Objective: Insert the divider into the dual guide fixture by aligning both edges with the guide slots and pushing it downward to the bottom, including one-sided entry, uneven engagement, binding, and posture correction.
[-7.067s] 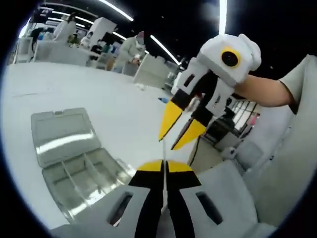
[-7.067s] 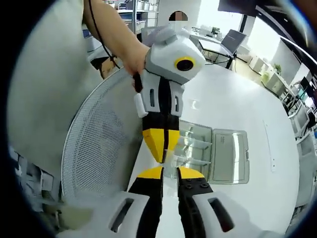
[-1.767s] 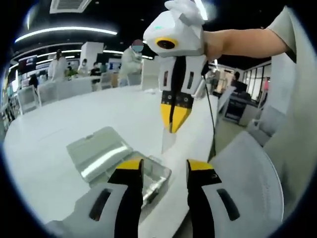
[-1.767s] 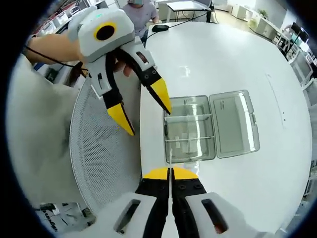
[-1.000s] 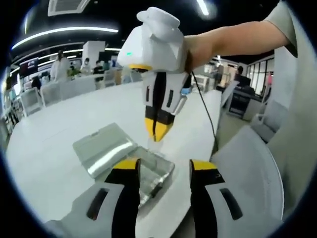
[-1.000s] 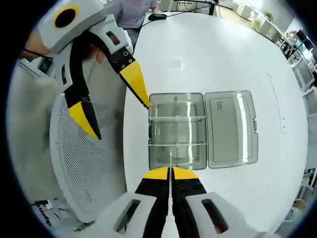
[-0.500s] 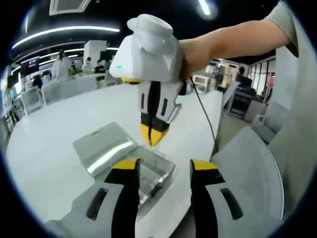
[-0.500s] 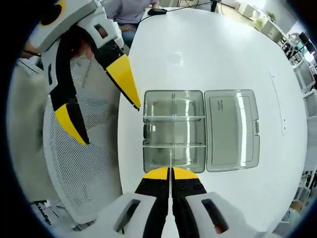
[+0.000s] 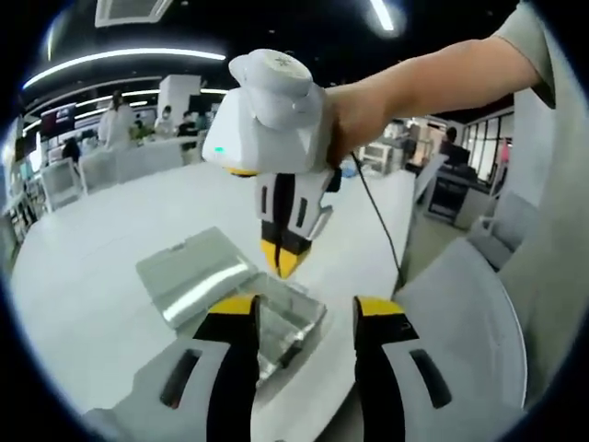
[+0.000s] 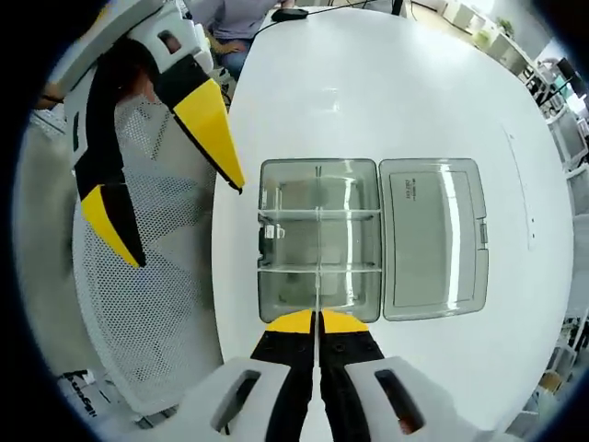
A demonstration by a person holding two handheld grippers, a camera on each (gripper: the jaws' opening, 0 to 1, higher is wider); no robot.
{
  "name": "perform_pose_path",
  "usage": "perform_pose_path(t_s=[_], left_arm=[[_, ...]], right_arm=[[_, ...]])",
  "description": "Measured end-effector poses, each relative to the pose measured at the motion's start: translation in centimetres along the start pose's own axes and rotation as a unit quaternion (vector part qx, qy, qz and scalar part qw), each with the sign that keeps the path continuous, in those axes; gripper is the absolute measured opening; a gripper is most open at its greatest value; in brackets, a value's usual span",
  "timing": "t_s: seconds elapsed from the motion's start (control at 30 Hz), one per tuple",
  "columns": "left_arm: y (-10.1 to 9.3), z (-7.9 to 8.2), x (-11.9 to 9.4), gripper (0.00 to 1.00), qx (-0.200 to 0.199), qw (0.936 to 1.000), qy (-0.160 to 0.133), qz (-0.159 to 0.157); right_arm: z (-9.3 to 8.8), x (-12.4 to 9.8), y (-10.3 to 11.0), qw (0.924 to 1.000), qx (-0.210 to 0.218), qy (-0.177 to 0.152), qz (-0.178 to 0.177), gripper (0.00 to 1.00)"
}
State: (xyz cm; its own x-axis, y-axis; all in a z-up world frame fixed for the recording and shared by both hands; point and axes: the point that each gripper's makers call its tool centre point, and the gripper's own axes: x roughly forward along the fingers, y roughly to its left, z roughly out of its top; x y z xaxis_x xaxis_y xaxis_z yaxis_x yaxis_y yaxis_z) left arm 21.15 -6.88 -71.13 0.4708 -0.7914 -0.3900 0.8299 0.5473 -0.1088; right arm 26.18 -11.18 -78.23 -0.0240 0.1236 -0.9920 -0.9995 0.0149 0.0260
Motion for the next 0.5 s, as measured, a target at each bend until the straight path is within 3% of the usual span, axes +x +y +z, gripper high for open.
perform_pose_path(t_s=[0.5], left_arm=[[0.26,-0.44,-0.17,0.39,-0.006,1.0,0.004,0.002]], right_arm=[[-0.1,0.72,-0.39,1.0,0.005,0.004,0.005,0.0]])
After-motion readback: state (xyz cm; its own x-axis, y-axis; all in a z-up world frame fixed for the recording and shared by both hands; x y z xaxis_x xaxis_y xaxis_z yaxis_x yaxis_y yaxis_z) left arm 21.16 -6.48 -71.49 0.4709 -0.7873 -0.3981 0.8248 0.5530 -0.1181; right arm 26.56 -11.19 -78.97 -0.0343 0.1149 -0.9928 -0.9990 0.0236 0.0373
